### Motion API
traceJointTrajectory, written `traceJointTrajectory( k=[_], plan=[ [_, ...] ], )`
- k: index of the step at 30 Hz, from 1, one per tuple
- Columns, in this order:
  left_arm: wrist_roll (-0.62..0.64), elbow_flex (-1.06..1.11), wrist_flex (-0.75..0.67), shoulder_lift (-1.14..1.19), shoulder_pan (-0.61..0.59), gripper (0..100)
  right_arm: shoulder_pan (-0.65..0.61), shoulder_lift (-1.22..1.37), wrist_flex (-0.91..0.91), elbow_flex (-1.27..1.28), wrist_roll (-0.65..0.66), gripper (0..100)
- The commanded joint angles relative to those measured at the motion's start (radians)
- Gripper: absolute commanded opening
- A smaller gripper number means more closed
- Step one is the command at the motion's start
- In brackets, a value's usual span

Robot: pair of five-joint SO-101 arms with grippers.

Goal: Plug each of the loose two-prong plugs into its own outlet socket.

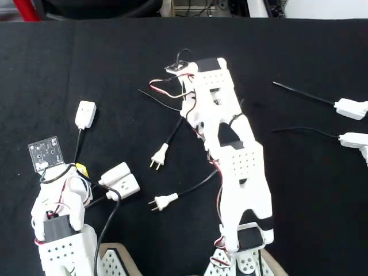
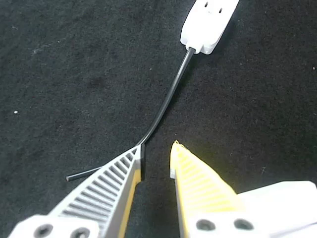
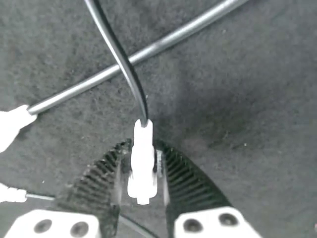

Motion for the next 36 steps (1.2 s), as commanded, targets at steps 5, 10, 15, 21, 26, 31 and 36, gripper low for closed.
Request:
traceJointTrajectory(
  k=[5, 10, 15, 21, 26, 31, 36],
  plan=[
    [0.005, 0.019, -0.003, -0.005, 0.007, 11, 0.003, -0.326, -0.069, 0.240, -0.002, 1.1],
    [0.005, 0.019, -0.005, -0.005, 0.004, 11, -0.021, -0.674, -0.290, 0.622, -0.002, 1.1],
    [0.005, 0.013, -0.008, -0.006, 0.012, 11, -0.132, -1.096, -0.605, 1.084, 0.003, 1.1],
    [0.012, 0.005, -0.178, -0.006, 0.038, 11, -0.330, -1.506, -0.991, 1.546, -0.003, 1.1],
    [0.014, 0.010, -0.448, -0.006, 0.104, 11, -0.493, -1.748, -1.197, 1.807, -0.003, 1.1],
    [0.015, 0.005, -0.525, -0.006, 0.303, 11, -0.542, -1.836, -1.324, 1.933, -0.003, 1.1],
    [0.015, -0.002, -0.620, -0.008, 0.418, 11, -0.546, -1.836, -1.375, 1.966, -0.005, 1.1]
  ],
)
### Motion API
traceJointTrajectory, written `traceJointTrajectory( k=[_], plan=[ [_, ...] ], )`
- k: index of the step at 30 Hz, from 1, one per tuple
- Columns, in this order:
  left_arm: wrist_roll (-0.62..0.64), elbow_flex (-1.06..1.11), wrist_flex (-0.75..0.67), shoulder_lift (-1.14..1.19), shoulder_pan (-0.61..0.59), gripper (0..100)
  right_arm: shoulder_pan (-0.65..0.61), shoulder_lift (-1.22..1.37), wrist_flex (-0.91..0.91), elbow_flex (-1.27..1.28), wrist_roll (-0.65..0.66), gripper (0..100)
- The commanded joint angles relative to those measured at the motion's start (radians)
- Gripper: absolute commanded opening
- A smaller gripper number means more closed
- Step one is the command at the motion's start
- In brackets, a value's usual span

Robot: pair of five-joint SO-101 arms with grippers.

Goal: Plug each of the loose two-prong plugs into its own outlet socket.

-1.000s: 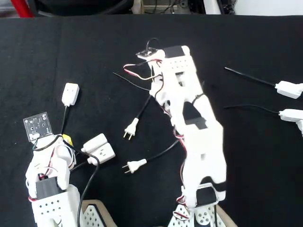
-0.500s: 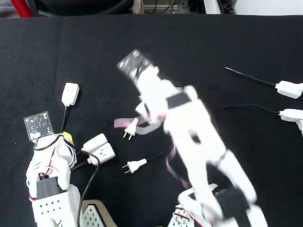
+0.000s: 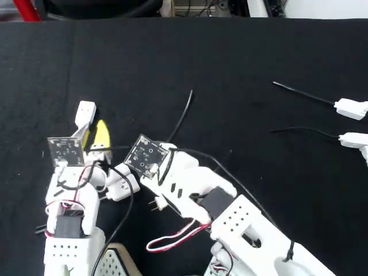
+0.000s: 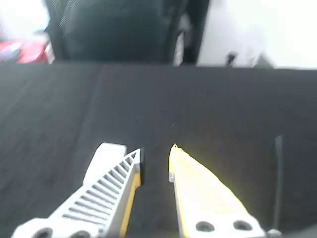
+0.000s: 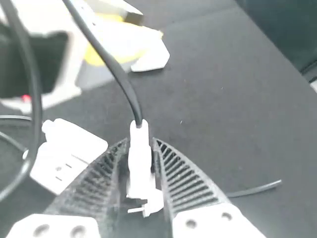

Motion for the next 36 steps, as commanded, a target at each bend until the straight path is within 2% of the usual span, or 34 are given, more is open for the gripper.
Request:
traceJointTrajectory(
  k=[1, 5, 8, 12, 17, 21, 23, 25, 29, 31, 34, 36],
  plan=[
    [0.008, -0.016, -0.061, -0.008, 0.085, 9, -0.009, -0.024, -0.037, 0.001, -0.003, 1.1],
    [0.006, -0.085, -0.017, -0.008, 0.162, 6, -0.003, -0.024, -0.040, 0.013, -0.003, 1.1],
    [0.000, -0.145, 0.100, -0.008, 0.219, 6, 0.031, -0.022, -0.037, 0.013, -0.003, 1.1],
    [0.002, -0.255, 0.236, -0.035, 0.211, 6, 0.081, -0.022, -0.034, 0.012, -0.003, 1.1],
    [-0.002, -0.332, 0.354, -0.057, 0.329, 6, 0.092, -0.012, -0.034, 0.012, -0.003, 1.1],
    [-0.002, -0.335, 0.451, -0.055, 0.372, 12, 0.094, 0.064, -0.040, -0.008, -0.003, 1.1],
    [-0.002, -0.337, 0.479, -0.055, 0.343, 17, 0.101, 0.116, -0.038, -0.042, -0.003, 1.1],
    [-0.002, -0.348, 0.496, -0.055, 0.248, 19, 0.147, 0.165, -0.037, -0.085, -0.020, 1.1],
    [-0.012, -0.363, 0.552, -0.055, 0.036, 19, 0.276, 0.216, -0.032, -0.194, -0.190, 1.1],
    [-0.110, -0.351, 0.598, -0.055, -0.031, 19, 0.316, 0.216, -0.032, -0.232, -0.275, 1.1],
    [-0.308, -0.274, 0.634, -0.055, -0.036, 19, 0.328, 0.216, 0.018, -0.288, -0.356, 1.1],
    [-0.333, -0.193, 0.606, -0.055, 0.015, 19, 0.327, 0.216, 0.078, -0.341, -0.405, 1.1]
  ],
)
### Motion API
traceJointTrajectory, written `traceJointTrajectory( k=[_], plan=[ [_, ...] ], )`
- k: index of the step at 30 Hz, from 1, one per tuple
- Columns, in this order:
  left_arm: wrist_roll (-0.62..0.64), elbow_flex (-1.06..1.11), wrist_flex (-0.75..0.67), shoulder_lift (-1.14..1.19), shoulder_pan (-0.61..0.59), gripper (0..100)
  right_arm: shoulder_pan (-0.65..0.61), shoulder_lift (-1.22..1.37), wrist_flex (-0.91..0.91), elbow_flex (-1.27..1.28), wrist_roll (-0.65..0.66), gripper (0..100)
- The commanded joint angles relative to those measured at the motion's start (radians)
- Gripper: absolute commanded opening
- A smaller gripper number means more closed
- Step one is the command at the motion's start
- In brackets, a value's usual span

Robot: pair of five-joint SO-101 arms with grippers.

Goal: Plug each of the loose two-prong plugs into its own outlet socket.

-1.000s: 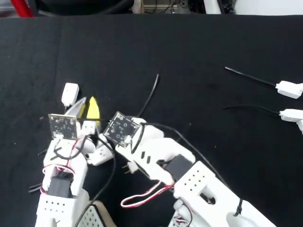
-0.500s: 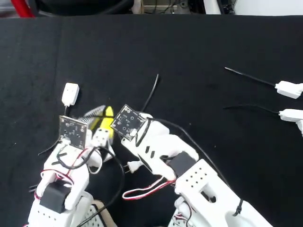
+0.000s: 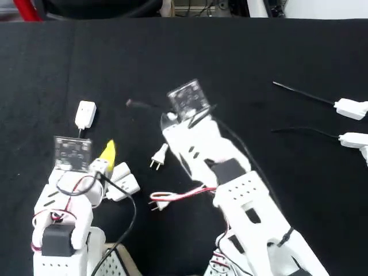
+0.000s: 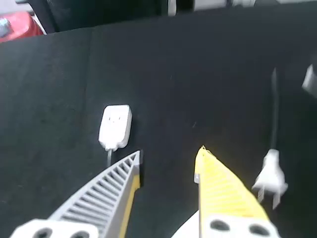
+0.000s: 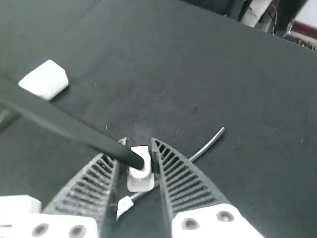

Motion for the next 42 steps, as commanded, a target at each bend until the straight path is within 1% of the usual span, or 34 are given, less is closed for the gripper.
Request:
traceJointTrajectory(
  k=[1, 4, 5, 8, 12, 15, 18, 25, 28, 32, 34, 36, 39, 42],
  plan=[
    [-0.075, 0.101, -0.041, 0.002, 0.061, 19, 0.017, 0.002, 0.089, -0.143, -0.100, 1.1],
    [-0.069, 0.136, -0.104, 0.002, 0.131, 22, 0.015, 0.002, 0.199, -0.228, -0.184, 1.1],
    [-0.041, 0.134, -0.112, 0.002, 0.151, 24, 0.005, 0.002, 0.226, -0.248, -0.213, 1.1],
    [0.110, 0.119, -0.140, 0.002, 0.214, 28, -0.046, 0.002, 0.261, -0.269, -0.253, 1.1],
    [0.304, 0.097, -0.193, 0.000, 0.225, 28, -0.132, 0.002, 0.272, -0.254, -0.255, 1.1],
    [0.384, 0.094, -0.218, 0.000, 0.232, 28, -0.180, 0.002, 0.267, -0.234, -0.255, 1.1],
    [0.399, 0.096, -0.245, 0.000, 0.232, 28, -0.212, 0.002, 0.272, -0.223, -0.255, 1.1],
    [0.400, 0.090, -0.247, 0.000, 0.222, 28, -0.298, 0.002, 0.270, -0.185, -0.245, 1.1],
    [0.402, 0.088, -0.249, 0.000, 0.203, 28, -0.304, 0.007, 0.272, -0.180, -0.245, 1.1],
    [0.456, 0.056, -0.249, 0.000, 0.122, 28, -0.305, 0.010, 0.273, -0.163, -0.245, 1.1],
    [0.457, 0.056, -0.249, 0.000, 0.097, 28, -0.305, 0.010, 0.273, -0.159, -0.245, 1.1],
    [0.456, 0.058, -0.261, 0.000, 0.085, 28, -0.305, 0.010, 0.278, -0.157, -0.245, 1.1],
    [0.454, 0.077, -0.301, 0.000, 0.079, 28, -0.308, 0.010, 0.333, -0.174, -0.221, 1.1],
    [0.454, 0.081, -0.301, 0.000, 0.084, 28, -0.334, 0.010, 0.356, -0.180, -0.212, 1.1]
  ],
)
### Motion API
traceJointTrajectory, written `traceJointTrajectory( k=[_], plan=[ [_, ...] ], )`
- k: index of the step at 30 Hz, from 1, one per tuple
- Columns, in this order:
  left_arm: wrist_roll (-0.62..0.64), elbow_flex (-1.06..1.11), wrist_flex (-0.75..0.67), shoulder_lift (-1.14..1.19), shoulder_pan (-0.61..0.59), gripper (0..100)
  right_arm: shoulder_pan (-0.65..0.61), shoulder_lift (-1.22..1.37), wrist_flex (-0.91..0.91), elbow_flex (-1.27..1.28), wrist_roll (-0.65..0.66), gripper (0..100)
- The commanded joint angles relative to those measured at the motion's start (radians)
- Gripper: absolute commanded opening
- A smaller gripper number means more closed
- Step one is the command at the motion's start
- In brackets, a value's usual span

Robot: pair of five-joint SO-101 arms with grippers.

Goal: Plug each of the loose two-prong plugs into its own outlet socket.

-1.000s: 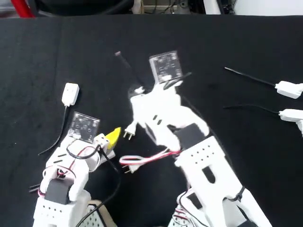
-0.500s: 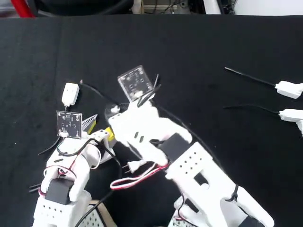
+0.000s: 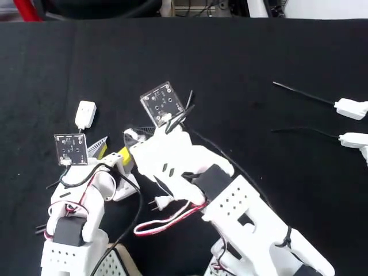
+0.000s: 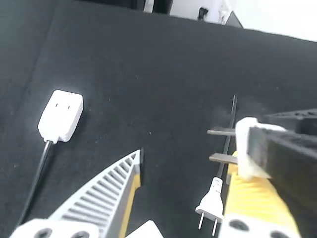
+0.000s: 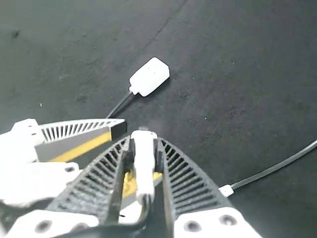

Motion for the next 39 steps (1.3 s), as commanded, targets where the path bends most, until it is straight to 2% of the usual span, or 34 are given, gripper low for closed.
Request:
traceJointTrajectory(
  k=[1, 12, 18, 21, 26, 31, 37, 39],
  plan=[
    [0.015, -0.050, -0.046, -0.009, -0.030, 28, -0.040, 0.018, 0.046, 0.007, 0.015, 1.1],
    [0.015, -0.053, -0.048, -0.009, -0.036, 28, -0.049, 0.249, 0.038, -0.076, 0.015, 1.1],
    [0.014, -0.051, -0.014, -0.009, -0.079, 28, -0.017, 0.222, 0.117, -0.124, 0.017, 1.1],
    [-0.089, -0.053, 0.051, -0.008, -0.147, 28, 0.075, 0.197, 0.152, -0.165, 0.031, 1.1],
    [-0.405, -0.065, 0.189, -0.008, -0.311, 28, 0.224, 0.243, 0.354, -0.325, 0.180, 1.1],
    [-0.405, -0.217, 0.325, 0.048, -0.542, 28, 0.331, 0.429, 0.635, -0.530, 0.353, 1.1],
    [-0.440, -0.492, 0.354, 0.397, -0.561, 28, 0.523, 0.625, 0.686, -0.651, 0.381, 1.1],
    [-0.522, -0.588, 0.353, 0.574, -0.558, 28, 0.535, 0.659, 0.684, -0.638, 0.436, 1.1]
  ],
)
